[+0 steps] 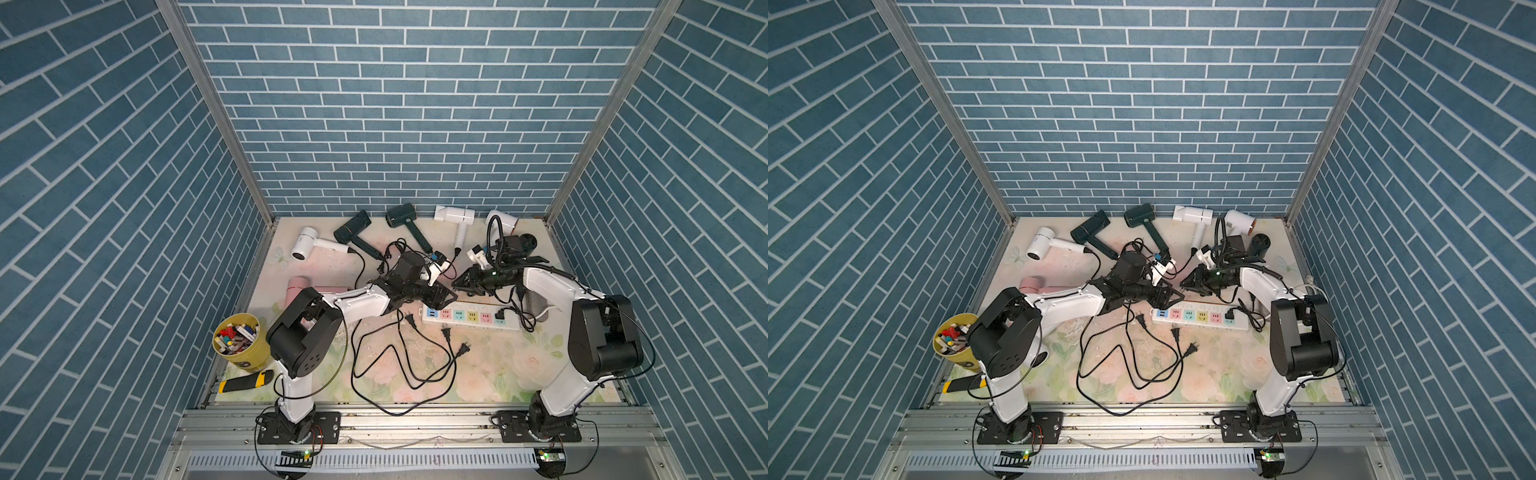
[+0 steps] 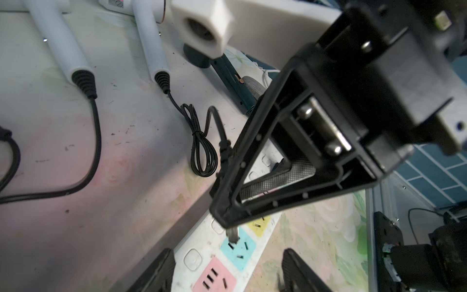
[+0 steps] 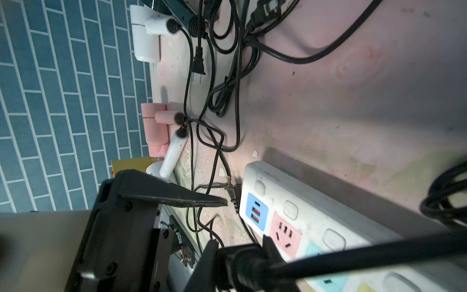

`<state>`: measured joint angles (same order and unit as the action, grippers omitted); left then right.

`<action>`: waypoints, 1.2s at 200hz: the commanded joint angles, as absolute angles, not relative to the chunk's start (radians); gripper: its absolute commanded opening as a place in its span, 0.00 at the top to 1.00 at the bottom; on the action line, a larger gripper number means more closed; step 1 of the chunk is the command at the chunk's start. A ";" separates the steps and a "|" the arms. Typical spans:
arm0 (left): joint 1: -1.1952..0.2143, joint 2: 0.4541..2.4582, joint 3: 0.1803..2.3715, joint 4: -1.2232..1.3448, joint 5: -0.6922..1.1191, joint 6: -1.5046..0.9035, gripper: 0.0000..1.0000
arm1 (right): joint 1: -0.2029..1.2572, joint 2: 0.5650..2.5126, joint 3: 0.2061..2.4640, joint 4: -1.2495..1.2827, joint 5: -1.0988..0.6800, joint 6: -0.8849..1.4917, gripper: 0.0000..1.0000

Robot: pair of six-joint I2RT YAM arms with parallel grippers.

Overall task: Charge the blow dryers
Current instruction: Pick up the plug from the center of the board.

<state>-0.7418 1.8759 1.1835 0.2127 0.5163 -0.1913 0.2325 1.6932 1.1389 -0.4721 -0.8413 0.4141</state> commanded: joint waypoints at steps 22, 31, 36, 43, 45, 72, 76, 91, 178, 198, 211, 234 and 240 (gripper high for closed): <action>-0.741 1.924 1.264 0.127 0.505 -0.146 0.48 | 0.229 1.709 1.163 -0.534 -0.891 0.338 0.84; -0.742 1.932 1.273 0.119 0.503 -0.145 0.52 | 0.229 1.709 1.164 -0.534 -0.896 0.337 0.84; -0.742 1.935 1.277 0.115 0.500 -0.143 0.54 | 0.228 1.710 1.162 -0.533 -0.895 0.337 0.84; -0.741 1.942 1.286 0.107 0.500 -0.143 0.56 | 0.229 1.709 1.160 -0.532 -0.896 0.337 0.84; -0.741 1.943 1.289 0.105 0.500 -0.142 0.57 | 0.229 1.710 1.159 -0.532 -0.895 0.337 0.84; -0.743 1.959 1.311 0.085 0.506 -0.138 0.59 | 0.228 1.715 1.158 -0.531 -0.897 0.339 0.84; -0.744 1.959 1.312 0.084 0.506 -0.137 0.59 | 0.229 1.715 1.158 -0.531 -0.897 0.340 0.84; -0.747 1.963 1.316 0.080 0.499 -0.136 0.59 | 0.229 1.715 1.158 -0.532 -0.898 0.341 0.84; -0.795 2.004 1.391 -0.005 0.428 -0.088 0.69 | 0.229 1.721 1.159 -0.525 -0.907 0.348 0.81; -0.798 2.012 1.398 -0.001 0.420 -0.092 0.77 | 0.230 1.720 1.158 -0.523 -0.912 0.350 0.80; -0.798 2.016 1.404 -0.003 0.416 -0.094 0.83 | 0.230 1.718 1.154 -0.522 -0.913 0.350 0.80; -0.798 2.014 1.408 -0.003 0.409 -0.095 0.87 | 0.230 1.717 1.148 -0.517 -0.914 0.350 0.77; -0.799 2.016 1.410 -0.001 0.408 -0.094 0.88 | 0.230 1.714 1.145 -0.515 -0.913 0.352 0.77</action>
